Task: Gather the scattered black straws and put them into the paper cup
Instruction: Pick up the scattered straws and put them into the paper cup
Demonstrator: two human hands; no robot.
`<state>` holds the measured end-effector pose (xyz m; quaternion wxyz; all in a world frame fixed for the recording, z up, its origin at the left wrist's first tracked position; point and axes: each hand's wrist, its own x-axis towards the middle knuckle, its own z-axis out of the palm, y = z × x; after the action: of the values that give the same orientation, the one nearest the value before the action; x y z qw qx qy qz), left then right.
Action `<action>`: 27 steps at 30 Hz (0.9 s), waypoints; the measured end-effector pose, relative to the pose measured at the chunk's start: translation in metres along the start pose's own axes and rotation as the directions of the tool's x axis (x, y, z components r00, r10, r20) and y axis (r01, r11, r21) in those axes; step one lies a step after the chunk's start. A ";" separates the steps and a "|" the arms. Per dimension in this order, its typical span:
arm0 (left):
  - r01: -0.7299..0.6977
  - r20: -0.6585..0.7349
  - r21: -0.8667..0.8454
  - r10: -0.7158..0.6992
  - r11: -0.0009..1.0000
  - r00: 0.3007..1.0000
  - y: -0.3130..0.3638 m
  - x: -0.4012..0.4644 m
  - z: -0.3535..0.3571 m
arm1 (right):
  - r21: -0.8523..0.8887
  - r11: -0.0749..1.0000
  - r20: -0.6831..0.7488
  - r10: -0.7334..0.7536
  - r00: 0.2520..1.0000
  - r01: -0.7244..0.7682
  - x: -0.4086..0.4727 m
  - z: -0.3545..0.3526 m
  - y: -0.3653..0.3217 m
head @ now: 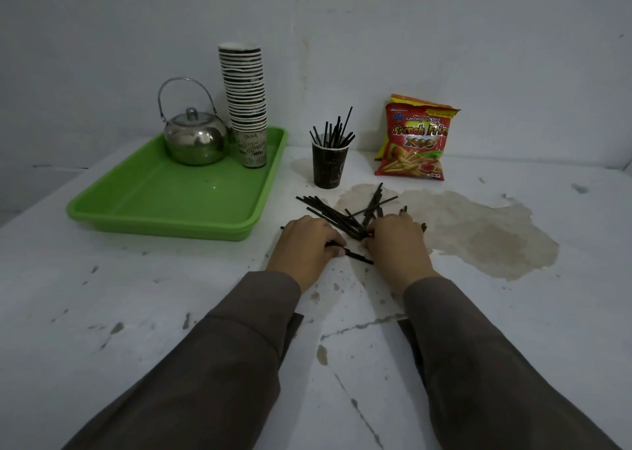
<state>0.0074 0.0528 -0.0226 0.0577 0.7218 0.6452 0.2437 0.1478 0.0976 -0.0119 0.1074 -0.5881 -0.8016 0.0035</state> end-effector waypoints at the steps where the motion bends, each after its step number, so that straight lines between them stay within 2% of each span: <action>1: 0.002 -0.011 -0.003 -0.003 1.000 1.000 0.001 0.000 0.000 | 0.002 1.000 -0.005 0.002 1.000 -0.002 0.001 0.001 0.000; 9: -0.029 -0.012 0.055 0.030 0.998 0.999 0.004 0.003 0.007 | -0.038 0.999 -0.061 -0.016 0.998 0.013 0.004 0.005 -0.007; 15: -0.096 -0.005 0.111 0.097 0.989 0.995 0.003 0.004 0.008 | 0.050 0.999 -0.093 -0.005 0.996 0.010 0.003 0.002 -0.006; 20: -0.095 0.013 0.116 0.094 0.989 0.996 0.002 0.004 0.006 | 0.248 0.966 -0.103 0.094 0.990 -0.065 0.001 -0.004 -0.002; 24: -0.088 -0.004 0.117 0.089 0.989 0.996 0.003 0.003 0.007 | 0.480 0.869 -0.087 0.181 0.980 -0.118 0.002 -0.008 0.005; 27: -0.077 -0.013 0.089 0.079 0.993 0.997 0.003 0.002 0.008 | 0.604 0.790 -0.075 0.190 0.979 -0.107 0.002 -0.017 0.009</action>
<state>0.0136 0.0560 -0.0279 0.0108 0.7463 0.6272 0.2227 0.1586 0.1001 0.0037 0.3386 -0.5845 -0.7022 0.2250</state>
